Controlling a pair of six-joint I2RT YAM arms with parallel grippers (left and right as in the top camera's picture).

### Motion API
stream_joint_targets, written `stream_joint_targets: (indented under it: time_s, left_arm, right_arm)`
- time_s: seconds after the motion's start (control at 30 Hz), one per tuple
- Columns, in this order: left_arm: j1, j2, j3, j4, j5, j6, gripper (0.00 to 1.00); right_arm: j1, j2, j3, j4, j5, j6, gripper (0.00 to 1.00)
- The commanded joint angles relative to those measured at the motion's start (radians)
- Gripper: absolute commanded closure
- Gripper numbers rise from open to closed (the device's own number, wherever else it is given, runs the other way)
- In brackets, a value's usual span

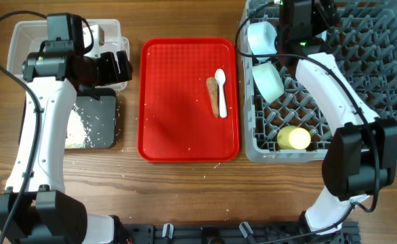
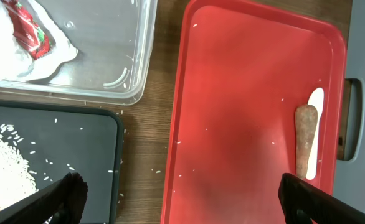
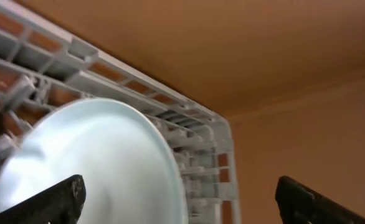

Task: Sort waste into correct bins and load items into the dishwasher rack
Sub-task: 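Lift the white plate and stand it upright in the rack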

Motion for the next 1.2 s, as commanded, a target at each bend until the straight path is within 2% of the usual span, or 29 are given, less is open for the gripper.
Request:
stream_joint_targets:
  time_s: [0.0, 0.07, 0.13, 0.23, 0.27, 0.33, 0.4, 0.43, 0.47, 0.53, 0.67, 0.77, 1.0, 1.1, 1.17]
  left_arm:
    - [0.005, -0.008, 0.013, 0.002, -0.002, 0.005, 0.0]
    - [0.005, -0.008, 0.014, 0.002, -0.002, 0.005, 0.0]
    - [0.005, -0.008, 0.014, 0.002, -0.002, 0.005, 0.0]
    - [0.005, -0.008, 0.013, 0.002, -0.002, 0.005, 0.0]
    - [0.005, -0.008, 0.014, 0.002, -0.002, 0.005, 0.0]
    - [0.005, -0.008, 0.014, 0.002, -0.002, 0.005, 0.0]
    - [0.005, -0.008, 0.014, 0.002, -0.002, 0.005, 0.0]
    - [0.005, -0.008, 0.014, 0.002, -0.002, 0.005, 0.0]
    - [0.005, -0.008, 0.014, 0.002, -0.002, 0.005, 0.0]
    - [0.005, -0.008, 0.014, 0.002, -0.002, 0.005, 0.0]
    - [0.005, -0.008, 0.014, 0.002, -0.002, 0.005, 0.0]
    - [0.005, -0.008, 0.014, 0.002, -0.002, 0.005, 0.0]
    - [0.005, -0.008, 0.014, 0.002, -0.002, 0.005, 0.0]
    - [0.005, -0.008, 0.014, 0.047, 0.0, 0.004, 0.0]
    - [0.005, -0.008, 0.014, 0.039, 0.077, 0.004, 0.0]
  right_arm:
    - [0.01, -0.055, 0.002, -0.041, -0.071, 0.213, 0.0]
    - [0.027, -0.117, 0.002, -0.091, -0.19, 0.27, 0.0]
    - [0.051, -0.18, 0.002, -0.143, -0.407, 0.374, 0.0]
    - [0.086, -0.259, 0.002, -0.228, -0.978, 0.627, 0.0]
    - [0.088, -0.256, 0.002, -0.228, -1.112, 0.682, 0.0]
    - [0.099, -0.229, 0.002, -0.237, -1.231, 0.76, 0.03]
    - [0.119, -0.197, 0.002, -0.273, -1.219, 0.762, 0.09]
    - [0.13, -0.183, 0.002, -0.294, -1.218, 0.761, 0.18]
    - [0.144, -0.172, 0.002, -0.314, -1.214, 0.763, 0.21]
    - [0.183, -0.146, 0.002, -0.351, -1.141, 0.793, 0.21]
    - [0.285, -0.106, 0.002, -0.427, -0.836, 0.948, 0.25]
    - [0.299, -0.105, 0.002, -0.499, -0.763, 1.032, 0.32]
    - [0.298, -0.116, 0.002, -0.562, -0.75, 1.059, 0.31]
    - [0.29, -0.195, 0.002, -0.589, -0.746, 1.063, 0.28]
    - [0.276, -0.273, 0.002, -0.598, -0.726, 1.046, 0.27]
